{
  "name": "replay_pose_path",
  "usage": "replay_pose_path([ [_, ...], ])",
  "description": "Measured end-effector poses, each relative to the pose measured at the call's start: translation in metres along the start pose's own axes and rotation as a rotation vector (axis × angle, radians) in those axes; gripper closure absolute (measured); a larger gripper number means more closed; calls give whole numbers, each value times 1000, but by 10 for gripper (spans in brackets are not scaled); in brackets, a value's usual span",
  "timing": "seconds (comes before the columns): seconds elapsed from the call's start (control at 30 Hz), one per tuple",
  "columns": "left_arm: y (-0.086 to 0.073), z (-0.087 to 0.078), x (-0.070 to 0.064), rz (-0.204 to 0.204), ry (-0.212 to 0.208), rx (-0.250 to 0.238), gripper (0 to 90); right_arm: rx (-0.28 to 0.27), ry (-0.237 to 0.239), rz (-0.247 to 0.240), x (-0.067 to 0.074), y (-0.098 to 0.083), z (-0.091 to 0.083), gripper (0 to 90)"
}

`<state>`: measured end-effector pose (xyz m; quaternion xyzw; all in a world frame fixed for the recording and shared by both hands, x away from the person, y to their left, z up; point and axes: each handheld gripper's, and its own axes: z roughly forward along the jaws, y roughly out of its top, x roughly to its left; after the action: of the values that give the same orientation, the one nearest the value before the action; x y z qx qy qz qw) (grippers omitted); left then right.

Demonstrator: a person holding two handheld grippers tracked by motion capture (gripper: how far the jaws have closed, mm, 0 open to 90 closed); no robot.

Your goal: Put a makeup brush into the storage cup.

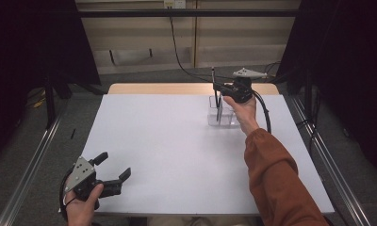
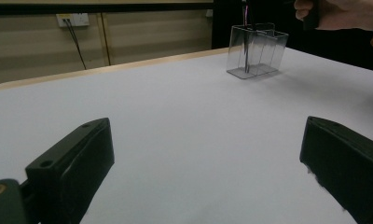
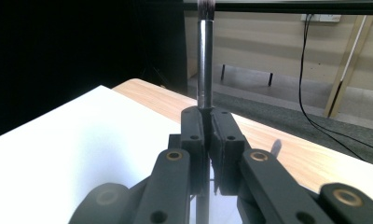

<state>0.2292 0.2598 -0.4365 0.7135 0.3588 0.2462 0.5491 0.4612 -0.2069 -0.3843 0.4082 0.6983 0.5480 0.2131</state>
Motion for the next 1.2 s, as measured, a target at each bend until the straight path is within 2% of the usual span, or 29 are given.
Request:
replay_pose_path([
  [0.5, 0, 0, 0, 2, 1, 0, 28, 18, 7, -1, 5, -12, 4, 849],
  [0.63, 0, 0, 0, 5, 1, 1, 28, 24, -7, 18, 1, -19, 5, 849],
  [1.2, 0, 1, 0, 6, -3, 1, 28, 36, -10, 35, -3, -33, 3, 847],
])
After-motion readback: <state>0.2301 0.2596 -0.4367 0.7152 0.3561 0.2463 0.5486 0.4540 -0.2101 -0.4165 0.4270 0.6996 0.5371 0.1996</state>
